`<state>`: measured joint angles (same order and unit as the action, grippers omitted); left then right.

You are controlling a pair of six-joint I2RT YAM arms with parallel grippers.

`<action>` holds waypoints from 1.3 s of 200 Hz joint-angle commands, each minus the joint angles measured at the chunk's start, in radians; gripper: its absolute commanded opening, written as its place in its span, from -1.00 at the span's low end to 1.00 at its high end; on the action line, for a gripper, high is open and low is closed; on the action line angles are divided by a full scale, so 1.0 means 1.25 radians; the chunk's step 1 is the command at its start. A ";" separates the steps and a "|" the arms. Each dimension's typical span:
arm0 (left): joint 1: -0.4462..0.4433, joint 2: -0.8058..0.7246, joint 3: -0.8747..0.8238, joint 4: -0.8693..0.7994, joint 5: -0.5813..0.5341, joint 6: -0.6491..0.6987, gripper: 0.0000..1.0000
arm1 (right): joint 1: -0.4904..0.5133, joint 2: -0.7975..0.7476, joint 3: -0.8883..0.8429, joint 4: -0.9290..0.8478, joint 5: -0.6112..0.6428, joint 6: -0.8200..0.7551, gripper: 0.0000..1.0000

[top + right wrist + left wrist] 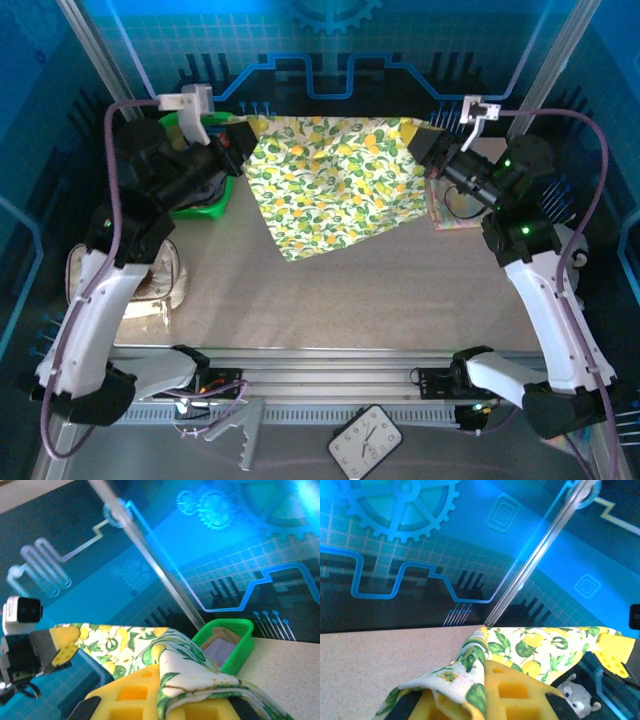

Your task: Fold and stack the skirts

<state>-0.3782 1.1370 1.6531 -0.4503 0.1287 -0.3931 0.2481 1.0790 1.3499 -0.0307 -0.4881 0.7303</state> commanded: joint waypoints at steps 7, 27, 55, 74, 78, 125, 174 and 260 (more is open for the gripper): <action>0.004 -0.143 -0.067 0.066 0.057 0.051 -1.00 | 0.078 -0.073 -0.015 -0.022 -0.008 -0.154 -1.00; 0.005 -0.224 -0.117 0.053 0.048 0.046 -1.00 | 0.121 -0.127 -0.048 -0.067 0.024 -0.190 -1.00; 0.004 -0.328 -0.206 0.051 0.078 -0.011 -1.00 | 0.146 -0.223 -0.134 -0.092 0.059 -0.155 -1.00; 0.004 -0.353 -0.238 0.026 0.090 -0.069 -1.00 | 0.153 -0.277 -0.195 -0.090 0.081 -0.122 -1.00; 0.004 -0.354 -0.247 0.024 0.091 -0.080 -1.00 | 0.154 -0.285 -0.208 -0.087 0.090 -0.113 -1.00; 0.006 -0.206 -0.378 0.066 -0.032 -0.079 -1.00 | 0.155 -0.257 -0.391 -0.043 0.303 -0.035 -1.00; 0.031 0.162 -0.413 0.289 -0.123 -0.036 -1.00 | 0.094 0.025 -0.481 0.162 0.348 -0.050 -1.00; 0.041 0.609 -0.160 0.308 -0.243 -0.013 -1.00 | -0.038 0.479 -0.285 0.173 0.257 -0.042 -1.00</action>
<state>-0.3355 1.8290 1.3346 -0.0998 -0.1032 -0.4385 0.2317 1.5936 0.8940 0.1432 -0.1211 0.6701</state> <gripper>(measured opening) 0.056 0.072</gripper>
